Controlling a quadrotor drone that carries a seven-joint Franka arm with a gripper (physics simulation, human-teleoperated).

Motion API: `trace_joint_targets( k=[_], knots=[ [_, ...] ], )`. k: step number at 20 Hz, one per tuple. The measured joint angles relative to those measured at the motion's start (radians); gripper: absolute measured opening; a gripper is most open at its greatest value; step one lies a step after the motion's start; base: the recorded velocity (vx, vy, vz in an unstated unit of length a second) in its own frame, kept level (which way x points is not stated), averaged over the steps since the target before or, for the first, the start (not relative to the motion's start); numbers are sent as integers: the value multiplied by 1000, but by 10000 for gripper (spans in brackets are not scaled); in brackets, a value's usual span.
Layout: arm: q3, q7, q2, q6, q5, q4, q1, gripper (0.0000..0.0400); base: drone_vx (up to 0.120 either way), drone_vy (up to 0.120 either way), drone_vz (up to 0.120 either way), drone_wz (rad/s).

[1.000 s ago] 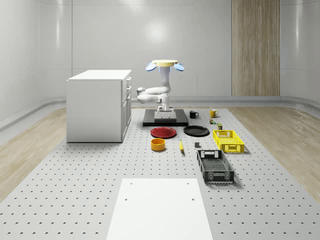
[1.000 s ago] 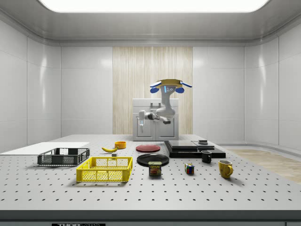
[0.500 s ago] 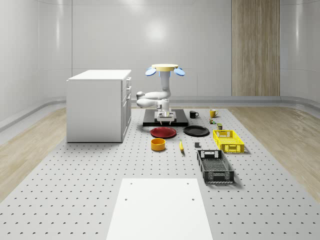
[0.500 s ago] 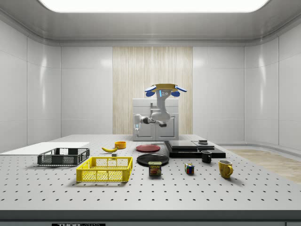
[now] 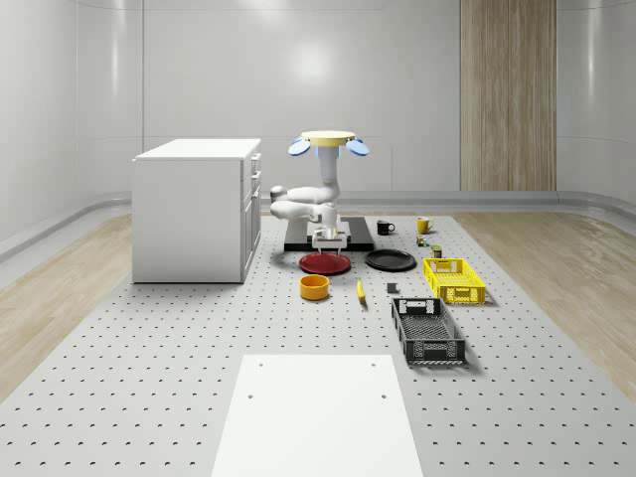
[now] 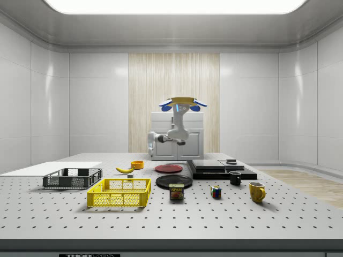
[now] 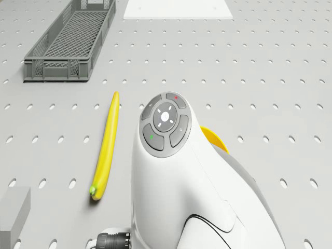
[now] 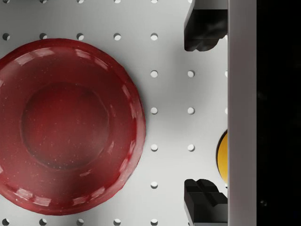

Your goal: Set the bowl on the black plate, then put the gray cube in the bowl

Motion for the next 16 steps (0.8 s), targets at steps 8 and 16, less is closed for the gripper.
trace_joint_targets(
  k=[8, 16],
  knots=[
    [3, 4, -18, 17, 8, 1, -4, 400, 120, 0, -35, 0],
    [6, 7, -34, 32, 14, 2, -8, 400, 120, 0, 0, 0]
  ],
)
